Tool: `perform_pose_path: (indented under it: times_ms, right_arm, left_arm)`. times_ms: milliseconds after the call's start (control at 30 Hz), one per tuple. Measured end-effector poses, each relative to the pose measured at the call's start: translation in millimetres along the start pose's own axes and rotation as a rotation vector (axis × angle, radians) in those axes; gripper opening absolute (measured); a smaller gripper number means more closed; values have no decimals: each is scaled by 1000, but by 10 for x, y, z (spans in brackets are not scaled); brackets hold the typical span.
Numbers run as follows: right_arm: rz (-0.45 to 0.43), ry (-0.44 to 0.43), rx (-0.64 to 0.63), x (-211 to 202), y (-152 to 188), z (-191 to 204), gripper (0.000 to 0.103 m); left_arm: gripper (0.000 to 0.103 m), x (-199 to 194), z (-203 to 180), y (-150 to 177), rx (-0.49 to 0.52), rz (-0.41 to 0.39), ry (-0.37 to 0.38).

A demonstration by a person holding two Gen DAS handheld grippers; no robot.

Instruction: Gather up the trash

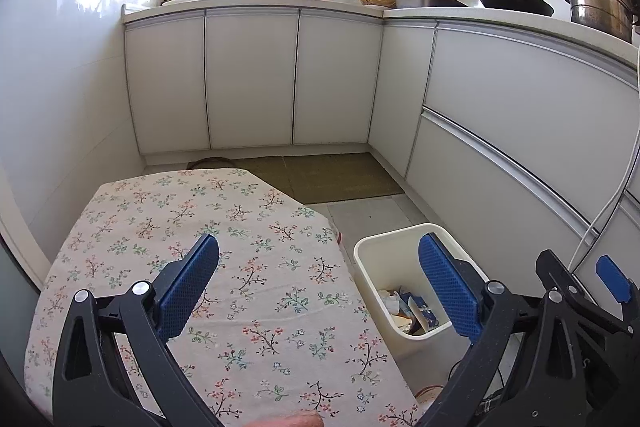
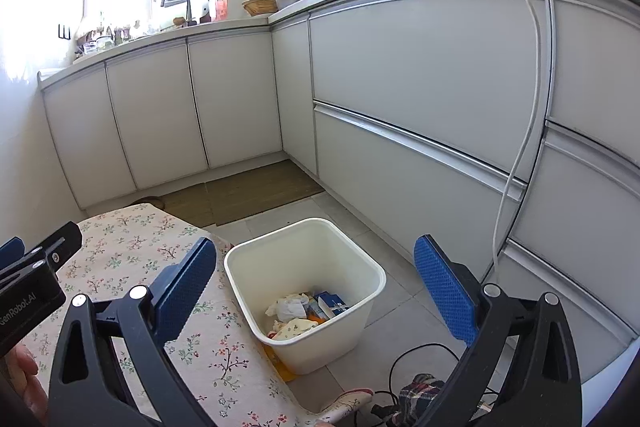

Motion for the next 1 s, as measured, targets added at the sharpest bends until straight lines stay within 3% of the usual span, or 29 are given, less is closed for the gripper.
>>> perform_pose_path:
  times_ms: [1000]
  right_arm:
    - [24,13,34,91,20,-71,96]
  left_arm:
    - [96,98,-109,60,20,18,6]
Point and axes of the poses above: each gripper's, at about its wrist camera, not at the fingertips, and x roughly the way its jaws point, z to its left, y to its underside, the point moved 10 cm from there along x, roughly the way its jaws point, and after that the axes turned 3 degrees about -z, right-handed, at the moved point
